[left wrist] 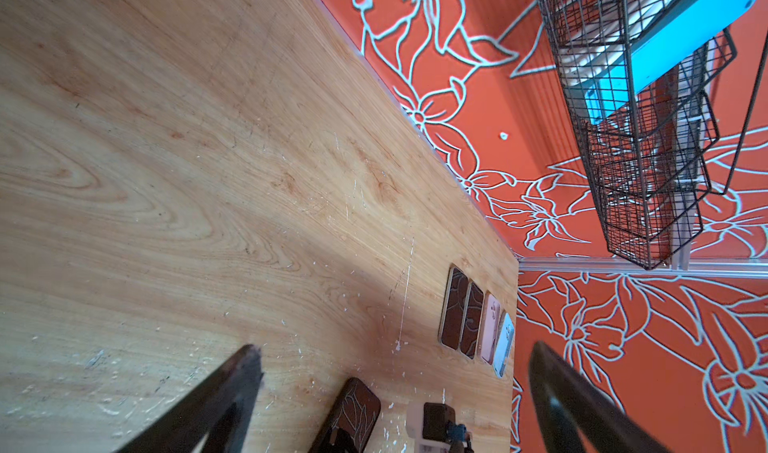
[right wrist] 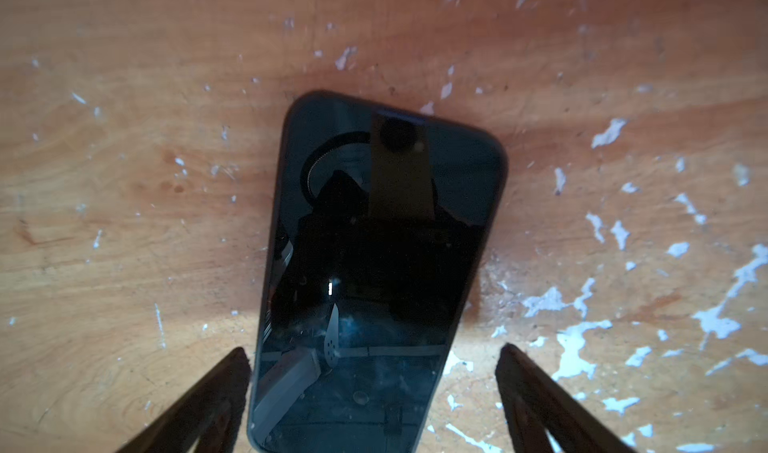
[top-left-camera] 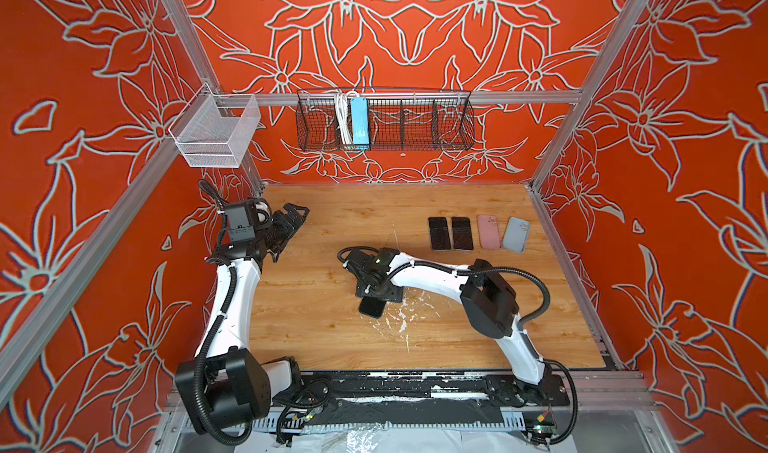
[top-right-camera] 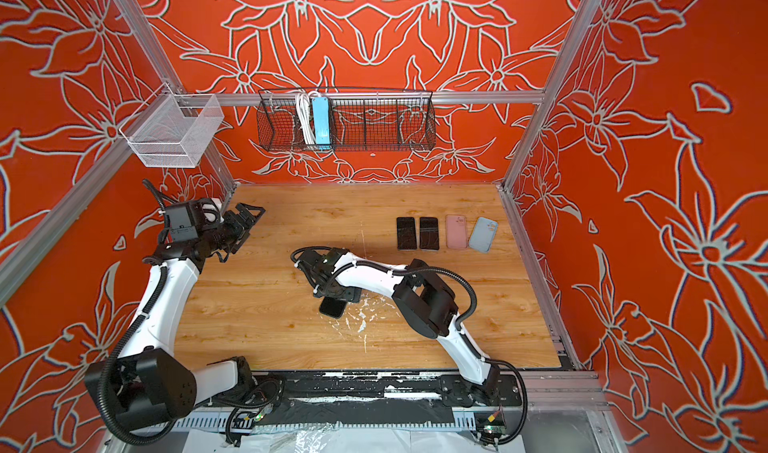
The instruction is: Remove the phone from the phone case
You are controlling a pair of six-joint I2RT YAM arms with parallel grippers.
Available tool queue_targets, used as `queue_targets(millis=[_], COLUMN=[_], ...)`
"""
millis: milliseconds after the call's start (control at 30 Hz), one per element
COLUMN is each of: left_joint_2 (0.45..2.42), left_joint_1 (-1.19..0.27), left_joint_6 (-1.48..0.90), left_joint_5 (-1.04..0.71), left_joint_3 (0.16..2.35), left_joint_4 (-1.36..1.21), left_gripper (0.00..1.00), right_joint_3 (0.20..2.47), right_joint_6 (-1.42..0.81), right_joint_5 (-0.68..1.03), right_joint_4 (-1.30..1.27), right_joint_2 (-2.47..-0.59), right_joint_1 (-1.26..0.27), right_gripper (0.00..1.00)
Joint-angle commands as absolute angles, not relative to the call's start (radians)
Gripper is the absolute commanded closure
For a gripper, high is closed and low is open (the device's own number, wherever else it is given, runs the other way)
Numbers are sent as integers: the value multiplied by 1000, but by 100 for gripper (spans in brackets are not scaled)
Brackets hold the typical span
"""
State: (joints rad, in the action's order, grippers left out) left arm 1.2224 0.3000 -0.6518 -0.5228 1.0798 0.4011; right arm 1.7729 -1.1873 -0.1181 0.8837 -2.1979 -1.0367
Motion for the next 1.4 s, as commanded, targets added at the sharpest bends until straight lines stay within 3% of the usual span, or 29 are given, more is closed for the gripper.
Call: queue_targets(millis=[0,267,433,633,933,1133,1367], left_joint_2=[1204,1205,1204,1209,1206,1169,1113], left_joint_1=[302,302,302,302,303,294,208], left_joint_6=[-652,-650,-652,-656,-665,-667,-654], left_joint_5=[-538,-536,-538,-546,-553,-586,-600], left_joint_3=[1078,1074,1072,1070,1040,986,926], left_joint_4=[382,383,382,379,368,371,398], left_gripper=[3,3,3,3,3,3,3], right_joint_3=[1802,1837,1838,1815,1752,1687,1649], right_joint_6=[-1234,-1250,-1267,-1284,-1234,-1141,-1023], right_joint_5=[-102,-97,-96,-86,-120,-171,-184], right_joint_4=[893,906,928,920,863,790,758], right_joint_2=[-2233,-2272,-2298,-2300,-2252,-2177,-2115], right_joint_1=[-1049,-1052,-1055,-1069,-1071,-1054,-1003], right_gripper=[6,6,11,25,56,63,65])
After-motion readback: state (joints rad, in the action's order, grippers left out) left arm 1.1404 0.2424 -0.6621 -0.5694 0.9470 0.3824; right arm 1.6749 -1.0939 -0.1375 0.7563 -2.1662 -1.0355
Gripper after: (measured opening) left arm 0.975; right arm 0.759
